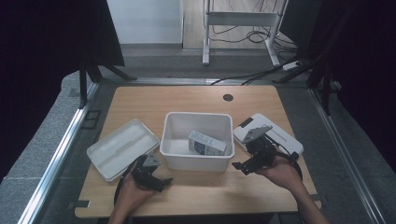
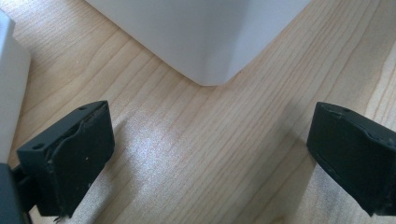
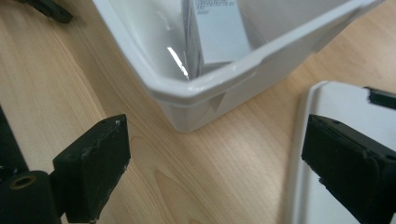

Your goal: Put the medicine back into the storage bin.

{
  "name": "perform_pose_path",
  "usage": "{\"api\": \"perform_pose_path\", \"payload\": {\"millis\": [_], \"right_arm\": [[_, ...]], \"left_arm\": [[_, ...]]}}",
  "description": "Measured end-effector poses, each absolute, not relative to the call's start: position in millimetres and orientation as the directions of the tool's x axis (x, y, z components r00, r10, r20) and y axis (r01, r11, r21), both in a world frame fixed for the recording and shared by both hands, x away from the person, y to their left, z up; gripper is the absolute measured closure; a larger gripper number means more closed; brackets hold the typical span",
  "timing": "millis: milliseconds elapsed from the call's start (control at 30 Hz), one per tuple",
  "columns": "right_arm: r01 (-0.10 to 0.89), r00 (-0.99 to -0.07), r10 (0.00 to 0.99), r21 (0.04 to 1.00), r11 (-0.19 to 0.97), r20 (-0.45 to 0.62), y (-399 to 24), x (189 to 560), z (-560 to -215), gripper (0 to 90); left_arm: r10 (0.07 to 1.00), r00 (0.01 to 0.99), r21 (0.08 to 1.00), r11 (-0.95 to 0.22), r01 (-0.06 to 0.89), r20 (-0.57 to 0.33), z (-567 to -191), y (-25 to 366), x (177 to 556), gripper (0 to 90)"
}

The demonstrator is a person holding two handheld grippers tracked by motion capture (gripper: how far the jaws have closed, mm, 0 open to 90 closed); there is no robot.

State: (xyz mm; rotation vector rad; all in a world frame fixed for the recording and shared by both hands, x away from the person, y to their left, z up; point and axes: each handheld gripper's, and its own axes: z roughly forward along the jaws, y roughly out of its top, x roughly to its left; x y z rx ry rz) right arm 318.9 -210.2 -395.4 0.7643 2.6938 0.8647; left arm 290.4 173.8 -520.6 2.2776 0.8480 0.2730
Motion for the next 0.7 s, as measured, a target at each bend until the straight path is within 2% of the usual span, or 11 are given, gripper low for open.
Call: {"api": "perform_pose_path", "payload": {"millis": [400,700], "right_arm": [[0.466,-0.804,0.594,0.653,0.597,0.031,-212.7,306.8,-463.4,4.6],[0.480,-0.782,0.622,0.669,0.567,0.034,-218.7,301.1,-492.9,2.5]], "left_arm": [[0.643,0.765,0.666,-0.555,0.499,-0.037,-520.7,173.8,290.2,0.8],[0.643,0.765,0.666,-0.555,0.499,-0.037,-520.7,173.7,290.2,0.8]]}}
